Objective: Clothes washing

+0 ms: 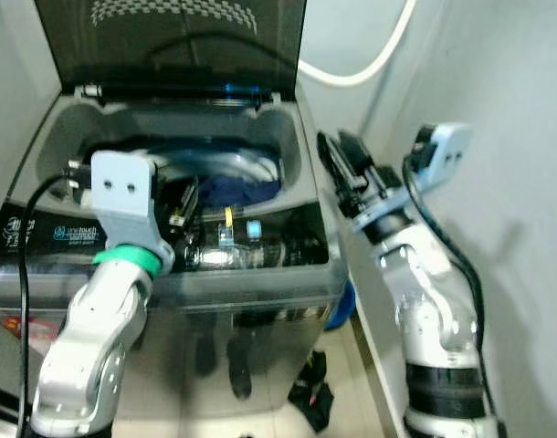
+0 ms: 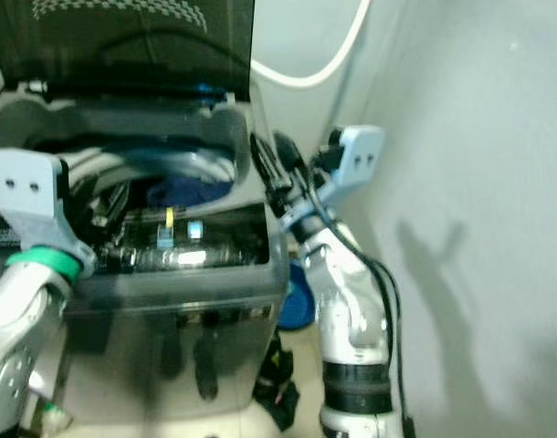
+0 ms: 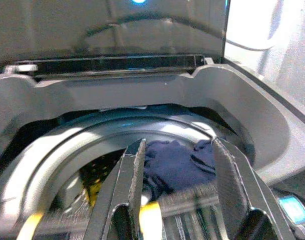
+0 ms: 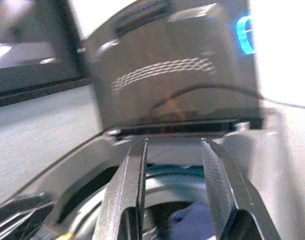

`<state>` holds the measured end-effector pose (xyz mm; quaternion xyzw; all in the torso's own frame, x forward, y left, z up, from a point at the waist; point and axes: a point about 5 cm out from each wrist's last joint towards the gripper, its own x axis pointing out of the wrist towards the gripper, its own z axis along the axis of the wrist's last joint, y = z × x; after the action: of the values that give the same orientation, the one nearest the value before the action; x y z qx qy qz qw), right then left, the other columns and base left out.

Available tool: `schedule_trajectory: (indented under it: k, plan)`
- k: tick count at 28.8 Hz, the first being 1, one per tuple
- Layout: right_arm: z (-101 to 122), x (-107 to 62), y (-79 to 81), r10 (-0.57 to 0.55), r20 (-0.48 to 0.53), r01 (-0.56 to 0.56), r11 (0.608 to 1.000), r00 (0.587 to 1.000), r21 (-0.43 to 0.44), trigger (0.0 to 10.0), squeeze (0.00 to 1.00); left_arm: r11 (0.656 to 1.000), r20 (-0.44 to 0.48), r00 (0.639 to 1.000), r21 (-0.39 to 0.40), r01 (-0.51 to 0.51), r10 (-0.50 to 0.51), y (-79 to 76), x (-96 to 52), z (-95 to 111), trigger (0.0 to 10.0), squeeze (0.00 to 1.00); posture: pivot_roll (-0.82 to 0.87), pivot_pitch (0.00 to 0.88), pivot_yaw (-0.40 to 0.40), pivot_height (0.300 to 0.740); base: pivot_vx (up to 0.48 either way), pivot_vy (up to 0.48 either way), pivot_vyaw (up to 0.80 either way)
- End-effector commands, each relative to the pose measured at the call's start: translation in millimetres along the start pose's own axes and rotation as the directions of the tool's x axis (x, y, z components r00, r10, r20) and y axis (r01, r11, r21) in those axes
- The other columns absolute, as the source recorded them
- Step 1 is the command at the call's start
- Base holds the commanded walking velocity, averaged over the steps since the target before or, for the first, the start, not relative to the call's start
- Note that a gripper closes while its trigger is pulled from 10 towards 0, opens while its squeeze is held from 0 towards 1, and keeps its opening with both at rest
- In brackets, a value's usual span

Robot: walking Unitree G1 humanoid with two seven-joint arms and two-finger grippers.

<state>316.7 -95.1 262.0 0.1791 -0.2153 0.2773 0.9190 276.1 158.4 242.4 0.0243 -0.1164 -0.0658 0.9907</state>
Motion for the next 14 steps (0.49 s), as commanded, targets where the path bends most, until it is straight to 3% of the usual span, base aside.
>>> schedule_trajectory:
  k: [1,14]
  plan:
    - [2.0,-1.2,-0.7,-0.005,0.002,0.005,1.000,1.000,-0.004,10.0,0.00,1.000,-0.001,1.000,0.000,0.000,0.000,0.4,-1.0,-0.5,10.0,0.00,0.15,0.031,-0.014,0.740,0.000,0.000,0.00]
    - [0.9,-1.4,0.2,-0.003,-0.009,0.003,1.000,1.000,-0.001,10.0,0.00,1.000,0.009,1.000,-0.009,0.001,-0.001,1.4,-2.0,0.7,10.0,0.00,0.15,0.026,-0.015,0.740,0.000,0.000,0.00]
